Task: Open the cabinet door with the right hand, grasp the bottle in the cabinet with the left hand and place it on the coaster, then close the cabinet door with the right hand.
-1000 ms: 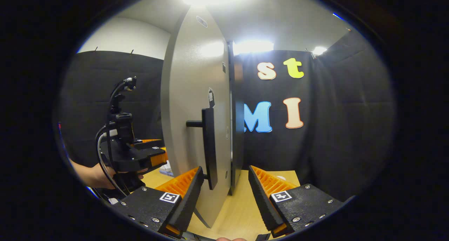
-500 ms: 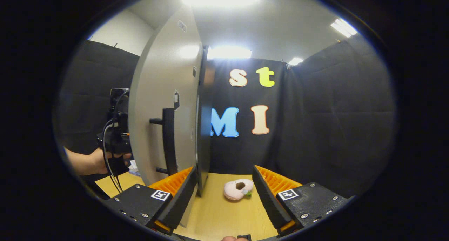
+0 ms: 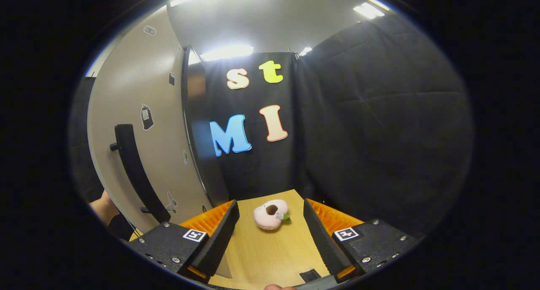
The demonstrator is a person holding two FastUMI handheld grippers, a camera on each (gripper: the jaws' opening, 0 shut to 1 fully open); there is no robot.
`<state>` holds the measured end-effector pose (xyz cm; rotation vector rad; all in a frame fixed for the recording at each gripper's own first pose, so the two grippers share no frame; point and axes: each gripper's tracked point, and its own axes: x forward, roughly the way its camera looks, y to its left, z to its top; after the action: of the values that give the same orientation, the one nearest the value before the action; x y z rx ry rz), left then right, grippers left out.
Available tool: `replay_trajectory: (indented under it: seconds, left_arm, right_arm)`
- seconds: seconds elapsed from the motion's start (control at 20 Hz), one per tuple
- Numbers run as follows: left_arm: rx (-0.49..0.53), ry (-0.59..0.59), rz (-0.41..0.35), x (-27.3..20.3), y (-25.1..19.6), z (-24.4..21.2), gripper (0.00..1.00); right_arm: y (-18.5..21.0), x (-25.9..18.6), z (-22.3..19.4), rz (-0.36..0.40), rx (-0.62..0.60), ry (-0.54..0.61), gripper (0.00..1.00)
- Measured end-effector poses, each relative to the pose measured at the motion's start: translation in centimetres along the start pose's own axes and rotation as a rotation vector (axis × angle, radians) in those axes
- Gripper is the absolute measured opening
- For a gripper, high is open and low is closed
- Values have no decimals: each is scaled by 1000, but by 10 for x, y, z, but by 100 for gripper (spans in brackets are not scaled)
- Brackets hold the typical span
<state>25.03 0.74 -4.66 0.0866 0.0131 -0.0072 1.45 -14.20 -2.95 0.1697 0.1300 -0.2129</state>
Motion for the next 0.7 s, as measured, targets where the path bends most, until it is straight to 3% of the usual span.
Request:
replay_trajectory:
  seconds: [0.45, 0.7]
  left_arm:
    - [12, -13, 1, 59, 11, -2, 77]
    - [-30, 9, -8, 87, 18, -15, 78]
  right_arm:
    - [18, 20, -31, -26, -21, 65, 93]
    - [28, 30, -36, -43, -15, 73, 93]
